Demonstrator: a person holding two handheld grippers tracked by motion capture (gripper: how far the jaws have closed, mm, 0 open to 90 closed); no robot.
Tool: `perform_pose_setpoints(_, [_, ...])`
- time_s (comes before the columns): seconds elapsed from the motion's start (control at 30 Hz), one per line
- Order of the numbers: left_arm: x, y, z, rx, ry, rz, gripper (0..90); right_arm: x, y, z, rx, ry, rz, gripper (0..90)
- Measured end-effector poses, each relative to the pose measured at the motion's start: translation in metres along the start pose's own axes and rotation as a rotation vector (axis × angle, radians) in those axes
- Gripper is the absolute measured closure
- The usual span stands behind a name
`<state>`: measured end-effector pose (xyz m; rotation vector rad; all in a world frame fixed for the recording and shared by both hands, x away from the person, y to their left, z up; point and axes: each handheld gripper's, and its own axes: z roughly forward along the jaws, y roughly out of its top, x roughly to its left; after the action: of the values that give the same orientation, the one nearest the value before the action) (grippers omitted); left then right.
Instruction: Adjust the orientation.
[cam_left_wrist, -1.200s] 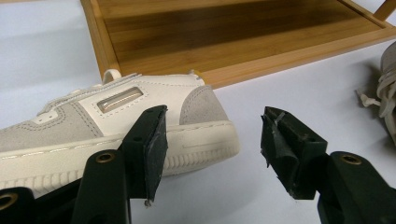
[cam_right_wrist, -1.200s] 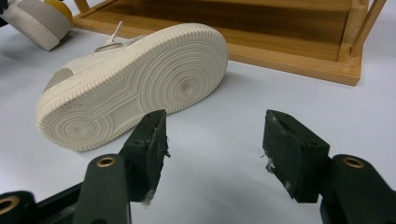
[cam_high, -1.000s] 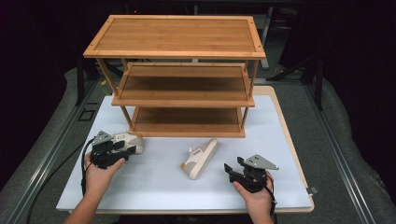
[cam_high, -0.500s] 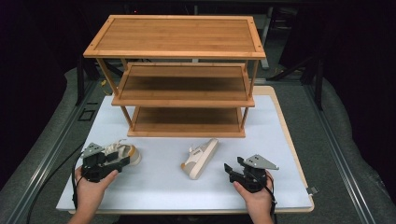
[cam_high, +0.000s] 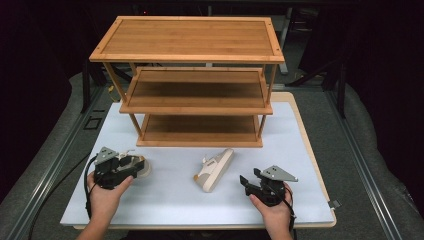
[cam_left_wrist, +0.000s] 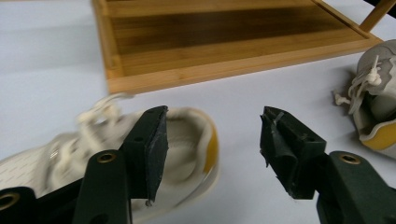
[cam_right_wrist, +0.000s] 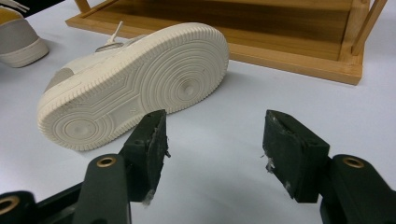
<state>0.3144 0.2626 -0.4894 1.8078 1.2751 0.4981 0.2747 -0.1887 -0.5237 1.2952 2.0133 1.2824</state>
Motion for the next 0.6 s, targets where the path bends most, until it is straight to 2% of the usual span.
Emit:
perform_pose_setpoints(0.13, [0.002,-0.003,0.017,0.054,0.044,-0.004,52.6,-0.001,0.0,-0.001,-0.004,0.002,0.004,40.0])
perform_pose_setpoints(0.2, [0.002,-0.006,0.02,0.077,0.041,-0.014,60.6,-0.003,-0.001,-0.002,-0.005,0.003,0.008,40.1])
perform_pose_setpoints(0.23, [0.002,-0.007,0.021,0.083,0.033,-0.016,60.6,-0.003,-0.001,-0.002,-0.005,0.003,0.008,40.1])
perform_pose_setpoints(0.33, [0.003,-0.007,0.023,0.099,0.028,-0.012,70.1,-0.004,-0.001,-0.002,-0.004,0.004,0.018,40.1])
perform_pose_setpoints(0.43, [0.006,-0.005,0.024,0.103,0.002,-0.033,73.5,-0.003,0.0,-0.001,-0.004,0.006,0.011,40.1])
perform_pose_setpoints(0.5, [0.005,-0.004,0.025,0.108,0.003,-0.031,75.7,-0.002,0.0,-0.001,-0.004,0.007,0.007,40.1])
perform_pose_setpoints(0.6, [0.001,-0.001,0.026,0.106,-0.004,-0.006,76.5,-0.001,0.0,-0.001,-0.002,0.005,0.008,40.1])
